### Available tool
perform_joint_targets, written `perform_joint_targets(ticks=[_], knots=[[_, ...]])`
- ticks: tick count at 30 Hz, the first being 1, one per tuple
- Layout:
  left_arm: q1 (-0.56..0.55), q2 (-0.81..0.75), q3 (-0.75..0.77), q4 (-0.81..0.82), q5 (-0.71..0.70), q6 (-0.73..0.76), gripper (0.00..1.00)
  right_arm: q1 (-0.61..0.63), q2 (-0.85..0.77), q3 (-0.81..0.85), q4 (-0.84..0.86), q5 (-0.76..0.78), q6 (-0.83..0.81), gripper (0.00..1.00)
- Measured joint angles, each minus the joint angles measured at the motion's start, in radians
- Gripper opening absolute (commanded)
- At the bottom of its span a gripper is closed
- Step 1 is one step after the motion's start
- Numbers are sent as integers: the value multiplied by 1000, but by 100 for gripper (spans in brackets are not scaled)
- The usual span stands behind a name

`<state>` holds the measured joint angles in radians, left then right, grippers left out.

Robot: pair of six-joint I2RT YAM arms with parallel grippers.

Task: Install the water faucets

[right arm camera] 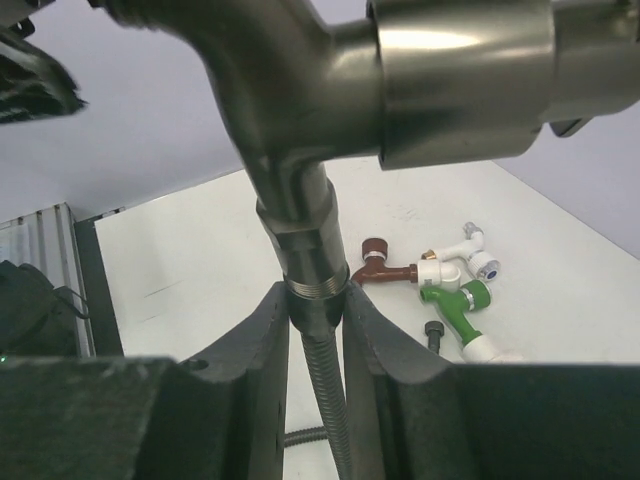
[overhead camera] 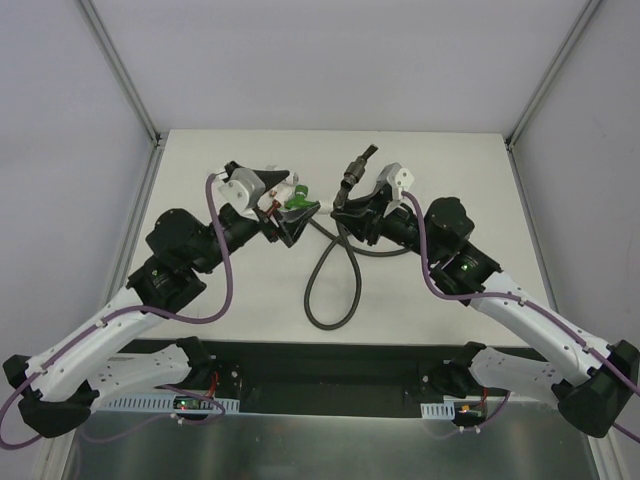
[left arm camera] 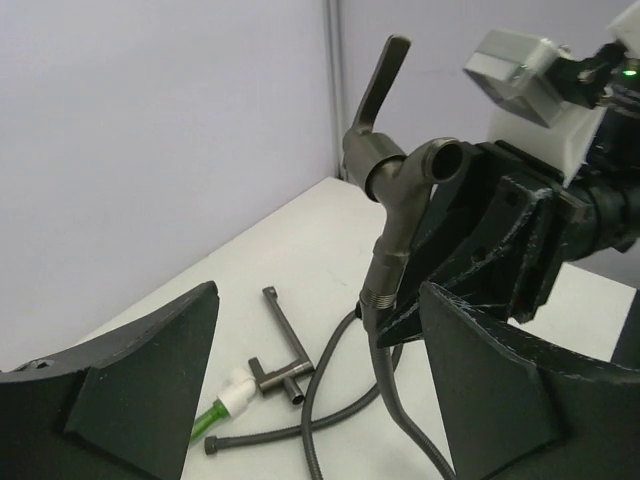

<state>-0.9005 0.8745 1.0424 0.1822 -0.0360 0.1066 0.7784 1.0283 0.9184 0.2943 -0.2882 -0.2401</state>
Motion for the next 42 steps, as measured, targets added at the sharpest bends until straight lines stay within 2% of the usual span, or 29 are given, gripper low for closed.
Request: perform_joint_targets(ticks=[5, 11, 20, 28, 35, 38, 39, 42], knots=[[89, -39, -3, -22, 200, 9, 82, -8, 17, 21, -14, -78, 0, 2], [158, 31, 21, -79, 422, 17, 84, -10, 39, 50, -30, -164, 0, 2], [254, 163, 90, -117, 640, 11, 84, -10, 46, 64, -56, -237, -1, 2], [271, 207, 161, -111, 762, -4, 77, -11, 54, 67, -72, -267, -7, 2], [274, 257, 183, -108, 813, -39, 64, -11, 62, 71, -76, -278, -10, 2], [274, 277, 183, -106, 815, -56, 47, -11, 62, 72, -76, -279, -12, 2], [274, 282, 183, -102, 815, -66, 35, -11, 63, 72, -76, -280, -13, 2], [273, 287, 183, -85, 813, -99, 13, -13, 63, 73, -76, -276, -16, 2]])
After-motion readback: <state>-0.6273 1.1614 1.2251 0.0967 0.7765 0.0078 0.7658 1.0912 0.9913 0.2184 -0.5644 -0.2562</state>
